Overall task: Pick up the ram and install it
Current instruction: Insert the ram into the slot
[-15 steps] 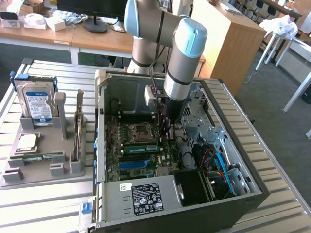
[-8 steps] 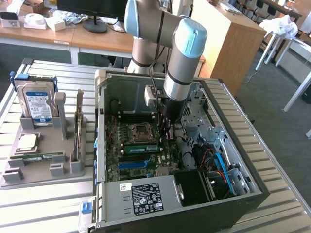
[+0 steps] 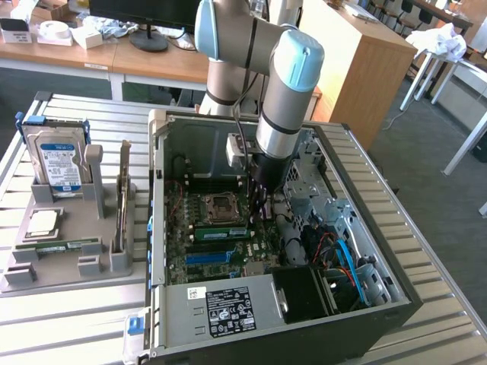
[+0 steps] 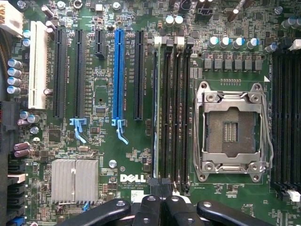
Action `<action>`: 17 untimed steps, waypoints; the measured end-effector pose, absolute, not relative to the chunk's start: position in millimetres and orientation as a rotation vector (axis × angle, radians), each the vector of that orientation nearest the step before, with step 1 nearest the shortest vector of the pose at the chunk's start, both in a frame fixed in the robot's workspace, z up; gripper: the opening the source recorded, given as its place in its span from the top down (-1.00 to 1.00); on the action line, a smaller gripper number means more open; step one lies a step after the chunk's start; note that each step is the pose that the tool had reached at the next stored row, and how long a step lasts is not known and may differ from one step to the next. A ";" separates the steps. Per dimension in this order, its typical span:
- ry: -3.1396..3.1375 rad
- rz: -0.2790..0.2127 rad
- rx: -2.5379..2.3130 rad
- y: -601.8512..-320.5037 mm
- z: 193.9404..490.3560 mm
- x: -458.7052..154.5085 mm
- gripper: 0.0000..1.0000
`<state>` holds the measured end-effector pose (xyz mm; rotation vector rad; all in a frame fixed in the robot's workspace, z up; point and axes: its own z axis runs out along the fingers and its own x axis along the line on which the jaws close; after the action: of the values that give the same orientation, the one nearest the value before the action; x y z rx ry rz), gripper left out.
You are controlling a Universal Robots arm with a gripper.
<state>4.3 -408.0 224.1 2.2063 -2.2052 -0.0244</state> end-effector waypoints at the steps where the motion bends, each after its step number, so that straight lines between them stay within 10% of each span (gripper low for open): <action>1: -2.205 -0.024 2.206 -408.0 224.1 4.3 0.80; 17: -2.205 -0.025 2.206 -408.0 222.7 4.2 0.80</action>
<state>4.2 -408.0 222.7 2.2063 -2.2054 -0.0245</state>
